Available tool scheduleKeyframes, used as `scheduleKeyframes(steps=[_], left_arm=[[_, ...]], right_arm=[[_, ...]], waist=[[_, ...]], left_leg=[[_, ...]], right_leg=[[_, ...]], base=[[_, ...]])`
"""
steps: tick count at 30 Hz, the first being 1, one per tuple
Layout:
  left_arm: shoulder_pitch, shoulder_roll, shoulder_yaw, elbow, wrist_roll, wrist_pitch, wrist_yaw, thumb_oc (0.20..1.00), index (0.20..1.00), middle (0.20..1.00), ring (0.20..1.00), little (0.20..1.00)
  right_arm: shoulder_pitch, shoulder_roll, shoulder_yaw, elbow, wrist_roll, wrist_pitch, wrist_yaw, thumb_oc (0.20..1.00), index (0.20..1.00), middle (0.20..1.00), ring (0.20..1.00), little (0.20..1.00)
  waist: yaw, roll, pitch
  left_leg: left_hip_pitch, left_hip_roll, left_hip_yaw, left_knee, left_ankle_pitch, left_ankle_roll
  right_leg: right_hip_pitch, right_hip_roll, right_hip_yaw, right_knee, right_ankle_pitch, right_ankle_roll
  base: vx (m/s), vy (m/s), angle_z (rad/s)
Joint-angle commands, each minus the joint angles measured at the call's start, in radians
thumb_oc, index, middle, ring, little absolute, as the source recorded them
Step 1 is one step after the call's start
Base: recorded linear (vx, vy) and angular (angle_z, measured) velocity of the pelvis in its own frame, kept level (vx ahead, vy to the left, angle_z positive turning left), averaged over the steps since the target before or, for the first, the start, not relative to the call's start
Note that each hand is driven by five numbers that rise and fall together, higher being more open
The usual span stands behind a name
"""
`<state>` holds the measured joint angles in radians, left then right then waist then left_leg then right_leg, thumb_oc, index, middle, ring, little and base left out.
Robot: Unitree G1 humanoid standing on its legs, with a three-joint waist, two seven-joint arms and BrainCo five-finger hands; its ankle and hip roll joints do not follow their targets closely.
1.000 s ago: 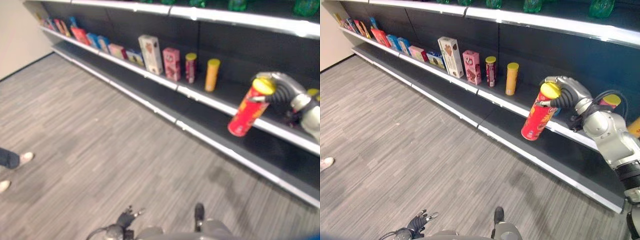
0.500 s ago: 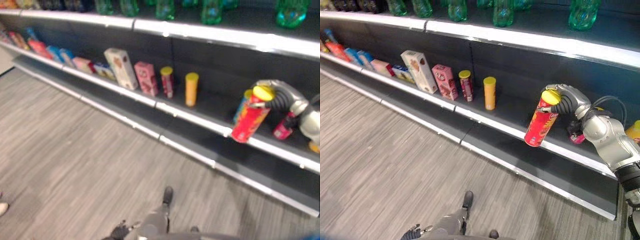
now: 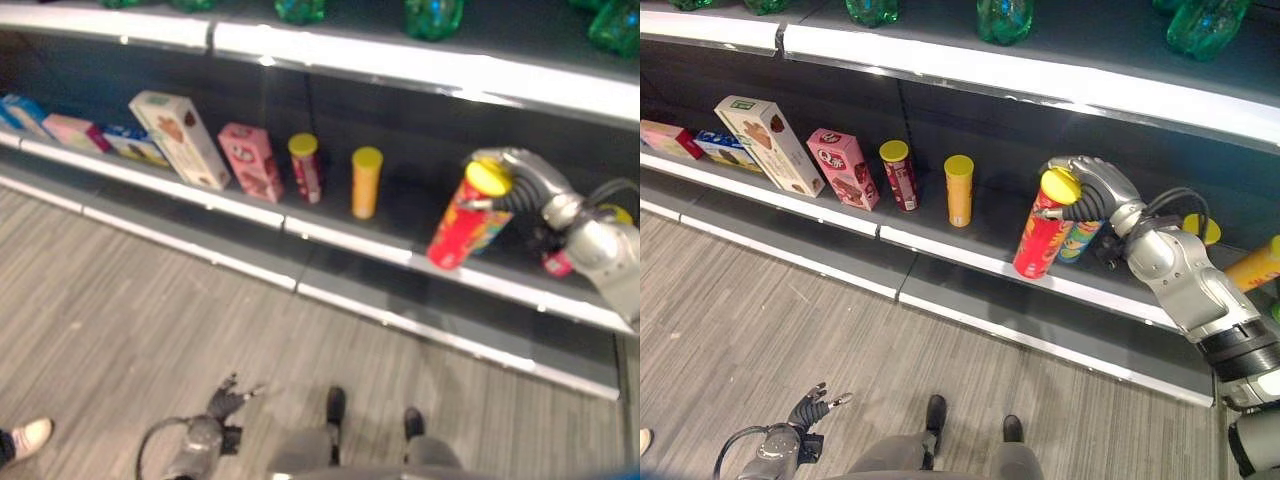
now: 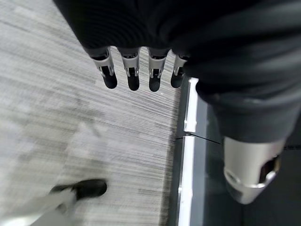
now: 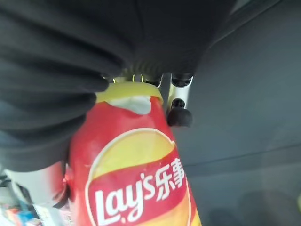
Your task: Put the goods on the table back onto the shelves and tidy them up.
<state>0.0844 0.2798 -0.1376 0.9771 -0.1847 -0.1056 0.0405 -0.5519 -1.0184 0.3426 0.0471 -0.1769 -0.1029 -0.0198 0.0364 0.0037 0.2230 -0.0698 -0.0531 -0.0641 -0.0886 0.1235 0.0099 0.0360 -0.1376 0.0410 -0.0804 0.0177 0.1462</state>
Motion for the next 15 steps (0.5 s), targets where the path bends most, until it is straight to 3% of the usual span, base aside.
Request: scheduleKeyframes(steps=[1,10,15], left_arm=[[0.021,0.016,-0.002,0.014,-0.003,-0.004,0.016,1.0,1.0,1.0,1.0,1.0],[0.037,-0.004,-0.018,0.026,0.008,0.004,0.015,1.0,1.0,1.0,1.0,1.0],[0.028,0.006,-0.017,0.007,-0.004,-0.003,0.025,1.0,1.0,1.0,1.0,1.0]], right_arm=[[-0.111,-0.004,-0.045,-0.039,-0.014,-0.022,-0.056,0.2,0.2,0.2,0.2,0.2],[-0.121,0.019,-0.035,-0.052,-0.028,-0.025,-0.063,0.2,0.2,0.2,0.2,0.2],[-0.164,0.025,0.002,-0.02,-0.031,-0.02,-0.072,0.2,0.2,0.2,0.2,0.2]], waist=[[0.026,-0.032,-0.008],[0.034,-0.02,-0.017],[0.038,-0.001,0.008]], left_leg=[[0.003,0.077,0.051,0.07,-0.126,-0.087],[-0.013,0.079,0.044,0.086,-0.136,-0.087],[-0.038,0.076,0.045,0.113,-0.146,-0.082]], right_leg=[[-0.032,-0.022,-0.038,0.047,-0.006,0.017],[-0.016,-0.027,-0.055,0.057,-0.035,0.01],[-0.059,-0.034,-0.046,0.106,-0.051,0.009]], base=[[0.0,-0.039,0.08],[0.01,-0.023,0.07],[-0.02,-0.002,-0.01]])
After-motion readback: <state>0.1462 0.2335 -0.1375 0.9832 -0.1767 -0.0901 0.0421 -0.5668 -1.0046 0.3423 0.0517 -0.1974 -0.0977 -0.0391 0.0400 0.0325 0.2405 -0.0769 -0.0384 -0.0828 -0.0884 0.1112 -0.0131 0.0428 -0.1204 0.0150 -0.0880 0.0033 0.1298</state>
